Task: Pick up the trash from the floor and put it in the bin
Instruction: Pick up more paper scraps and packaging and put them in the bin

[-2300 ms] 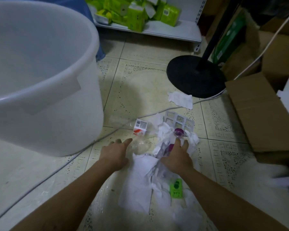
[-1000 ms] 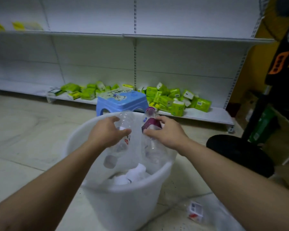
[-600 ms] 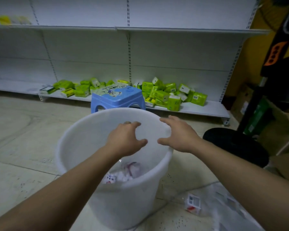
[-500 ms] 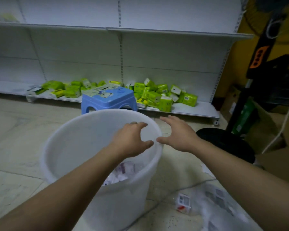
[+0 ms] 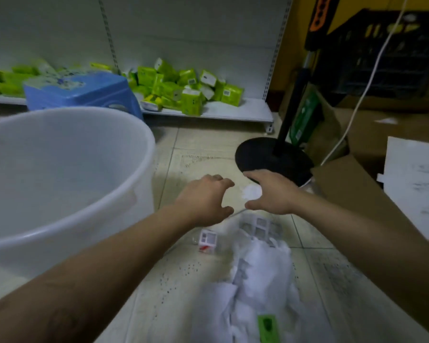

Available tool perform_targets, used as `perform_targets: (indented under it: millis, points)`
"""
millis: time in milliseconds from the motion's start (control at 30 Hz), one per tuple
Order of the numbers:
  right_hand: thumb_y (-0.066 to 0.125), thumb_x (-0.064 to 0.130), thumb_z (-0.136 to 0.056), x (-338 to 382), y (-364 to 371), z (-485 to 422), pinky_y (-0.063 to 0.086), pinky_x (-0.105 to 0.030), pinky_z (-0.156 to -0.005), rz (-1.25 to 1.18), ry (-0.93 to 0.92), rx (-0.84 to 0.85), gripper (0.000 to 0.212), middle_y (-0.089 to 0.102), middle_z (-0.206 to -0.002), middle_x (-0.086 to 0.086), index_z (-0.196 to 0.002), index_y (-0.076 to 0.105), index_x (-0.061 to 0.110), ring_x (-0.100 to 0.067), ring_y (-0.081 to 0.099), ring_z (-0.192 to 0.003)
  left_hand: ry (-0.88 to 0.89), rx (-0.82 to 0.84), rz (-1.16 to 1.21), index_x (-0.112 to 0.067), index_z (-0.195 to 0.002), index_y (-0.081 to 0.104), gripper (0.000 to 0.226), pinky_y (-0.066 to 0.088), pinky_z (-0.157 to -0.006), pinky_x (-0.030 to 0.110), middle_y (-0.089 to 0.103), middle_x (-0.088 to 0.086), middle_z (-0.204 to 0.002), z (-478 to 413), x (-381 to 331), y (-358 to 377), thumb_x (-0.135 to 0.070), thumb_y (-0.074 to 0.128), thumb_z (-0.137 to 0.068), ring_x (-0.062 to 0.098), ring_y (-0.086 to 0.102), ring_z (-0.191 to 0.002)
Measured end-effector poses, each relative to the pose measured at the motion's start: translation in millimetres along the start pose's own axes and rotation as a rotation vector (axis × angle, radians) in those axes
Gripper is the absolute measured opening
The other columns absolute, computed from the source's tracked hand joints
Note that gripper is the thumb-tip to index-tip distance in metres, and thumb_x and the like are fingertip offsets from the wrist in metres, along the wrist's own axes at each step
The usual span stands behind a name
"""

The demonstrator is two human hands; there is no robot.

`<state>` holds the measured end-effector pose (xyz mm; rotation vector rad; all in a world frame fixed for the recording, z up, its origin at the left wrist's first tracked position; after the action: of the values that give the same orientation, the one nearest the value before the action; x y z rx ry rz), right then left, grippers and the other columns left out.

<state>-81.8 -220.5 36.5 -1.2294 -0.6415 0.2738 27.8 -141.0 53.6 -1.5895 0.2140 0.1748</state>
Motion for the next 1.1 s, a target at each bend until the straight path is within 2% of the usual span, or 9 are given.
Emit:
perform_targets:
  millis: [133,233,500,600,700,767,900,1033,1100]
  points:
    - [0.075,0.040,-0.076,-57,71,15,0.038,-0.031,-0.099,-0.146,0.094,0.072,0.081,0.040,-0.150,-0.005,-0.145,0.037,0.023,-0.024,0.045,-0.131,-0.133,0.171,0.051,-0.023,-0.140,0.037,0.069,0.044,-0.100,0.042,0.049,0.006,-0.139,-1,14,80,-0.042,0.066,-0.081,0.026,0.045,-0.125]
    - [0.072,0.044,-0.076,-88,132,23,0.043,-0.037,-0.101,-0.106,0.187,0.189,0.080,0.041,-0.148,-0.010,-0.144,0.037,0.021,-0.029,0.047,-0.129,-0.214,0.316,0.039,-0.023,-0.144,0.031,0.075,0.041,-0.103,0.044,0.043,0.008,-0.144,12,30,141,-0.043,0.066,-0.080,0.029,0.043,-0.128]
    - [0.065,0.065,-0.070,-102,201,39,0.031,-0.051,-0.105,0.098,0.329,0.193,0.098,0.026,-0.153,-0.016,-0.147,0.022,0.022,-0.035,0.027,-0.138,-0.349,0.381,-0.160,-0.023,-0.150,-0.001,0.087,0.013,-0.117,0.052,0.000,0.006,-0.161,26,67,202,-0.036,0.057,-0.087,0.027,-0.006,-0.147]
    - [0.070,0.068,-0.063,-113,201,46,0.028,-0.060,-0.105,0.181,0.411,0.227,0.115,0.013,-0.157,-0.017,-0.150,0.008,0.026,-0.040,0.022,-0.139,-0.375,0.385,-0.164,-0.023,-0.150,-0.002,0.093,0.015,-0.115,0.051,0.002,0.007,-0.160,22,77,207,-0.036,0.062,-0.084,0.028,-0.002,-0.147]
    - [0.079,0.060,-0.060,-131,205,60,0.038,-0.058,-0.100,0.191,0.479,0.323,0.124,0.012,-0.152,-0.020,-0.150,-0.001,0.028,-0.043,0.029,-0.134,-0.330,0.348,-0.327,-0.020,-0.146,0.014,0.085,0.025,-0.108,0.052,0.026,0.011,-0.152,18,77,207,-0.033,0.065,-0.079,0.033,0.022,-0.138]
    - [0.078,0.047,-0.069,-131,209,69,0.044,-0.045,-0.093,0.209,0.458,0.322,0.108,0.026,-0.145,-0.019,-0.148,0.009,0.023,-0.037,0.044,-0.125,-0.273,0.296,-0.482,-0.019,-0.137,0.031,0.069,0.029,-0.102,0.049,0.042,0.013,-0.136,14,72,202,-0.034,0.063,-0.077,0.032,0.034,-0.126]
    - [0.054,0.018,-0.091,-117,192,70,0.044,-0.030,-0.070,0.202,0.331,0.021,0.031,0.058,-0.114,-0.009,-0.121,0.048,0.017,-0.026,0.062,-0.098,-0.274,0.261,-0.467,-0.018,-0.130,0.036,0.064,0.031,-0.101,0.050,0.042,0.015,-0.132,15,71,198,-0.051,0.058,-0.079,0.033,0.038,-0.121]
    - [0.048,0.019,-0.092,-107,165,64,0.040,-0.026,-0.061,0.119,0.268,-0.091,0.015,0.068,-0.096,-0.003,-0.093,0.063,0.018,-0.024,0.065,-0.085,-0.325,0.228,-0.183,-0.017,-0.126,0.034,0.064,0.045,-0.088,0.043,0.050,0.011,-0.124,18,71,190,-0.047,0.064,-0.079,0.029,0.054,-0.106]
    - [0.046,0.016,-0.090,-99,149,58,0.037,-0.026,-0.059,0.044,0.233,-0.145,0.014,0.066,-0.085,-0.003,-0.083,0.058,0.016,-0.028,0.064,-0.081,-0.321,0.172,-0.130,-0.019,-0.122,0.036,0.061,0.049,-0.079,0.037,0.056,0.007,-0.115,17,68,176,-0.050,0.064,-0.077,0.023,0.057,-0.095]
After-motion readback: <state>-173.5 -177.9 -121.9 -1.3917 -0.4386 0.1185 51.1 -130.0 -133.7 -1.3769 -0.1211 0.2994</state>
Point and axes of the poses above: each hand's wrist, its own z-axis away from the middle knuckle, its own y-axis out of the palm, x = y × z, the point moved 9 cm from there along -z, towards the middle knuckle
